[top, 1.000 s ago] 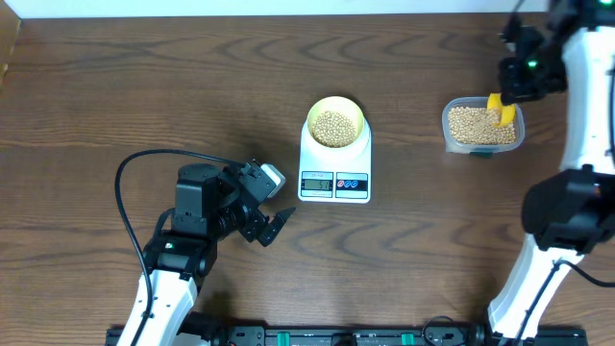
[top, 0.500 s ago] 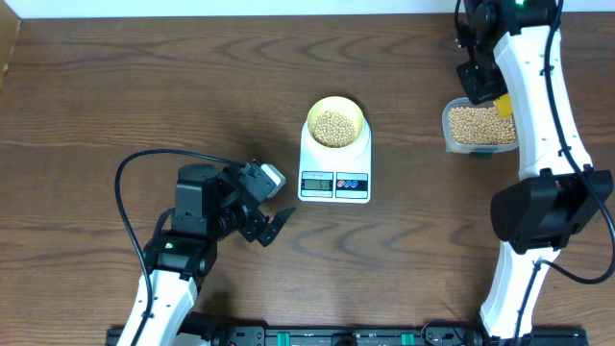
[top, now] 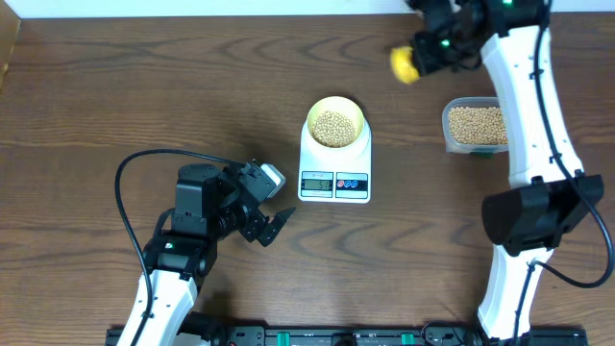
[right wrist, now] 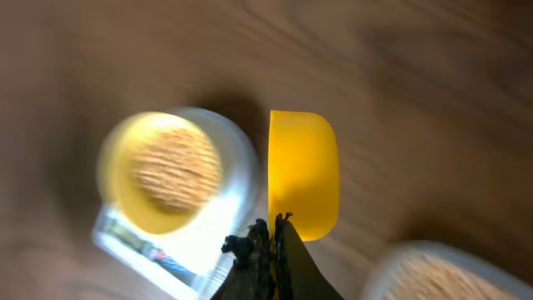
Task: Scoop item into bowl and weigh 50g on scale
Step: 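Lift the scoop and carry it over the bowl, tipping it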
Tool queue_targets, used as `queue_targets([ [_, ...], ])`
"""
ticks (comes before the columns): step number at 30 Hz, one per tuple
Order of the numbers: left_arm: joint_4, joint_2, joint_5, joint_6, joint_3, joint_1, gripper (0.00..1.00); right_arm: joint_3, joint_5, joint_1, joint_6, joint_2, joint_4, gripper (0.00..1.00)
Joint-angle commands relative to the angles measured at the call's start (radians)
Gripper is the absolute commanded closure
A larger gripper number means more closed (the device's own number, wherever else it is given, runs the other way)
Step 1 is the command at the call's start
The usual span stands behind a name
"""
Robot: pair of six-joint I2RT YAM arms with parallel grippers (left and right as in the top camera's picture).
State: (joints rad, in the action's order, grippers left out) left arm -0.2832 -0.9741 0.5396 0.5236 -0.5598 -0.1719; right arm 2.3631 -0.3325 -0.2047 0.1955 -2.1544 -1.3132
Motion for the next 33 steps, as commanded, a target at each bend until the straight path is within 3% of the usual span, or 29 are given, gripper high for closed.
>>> queue_targets([
  [1, 0.001, 0.008, -0.009, -0.002, -0.01, 0.004, 0.01, 0.018, -0.148, -0.064, 0.001, 0.029, 0.01, 0.99],
  [12, 0.001, 0.008, -0.009, -0.002, -0.01, 0.004, 0.01, 0.006, -0.143, -0.161, 0.002, 0.026, -0.035, 0.99],
  [20, 0.001, 0.008, -0.009, -0.002, -0.01, 0.004, 0.01, -0.054, 0.016, -0.237, 0.004, 0.025, -0.039, 0.99],
  [33, 0.001, 0.008, -0.009, -0.002, -0.01, 0.004, 0.01, -0.235, 0.098, -0.27, 0.003, 0.025, 0.099, 0.99],
])
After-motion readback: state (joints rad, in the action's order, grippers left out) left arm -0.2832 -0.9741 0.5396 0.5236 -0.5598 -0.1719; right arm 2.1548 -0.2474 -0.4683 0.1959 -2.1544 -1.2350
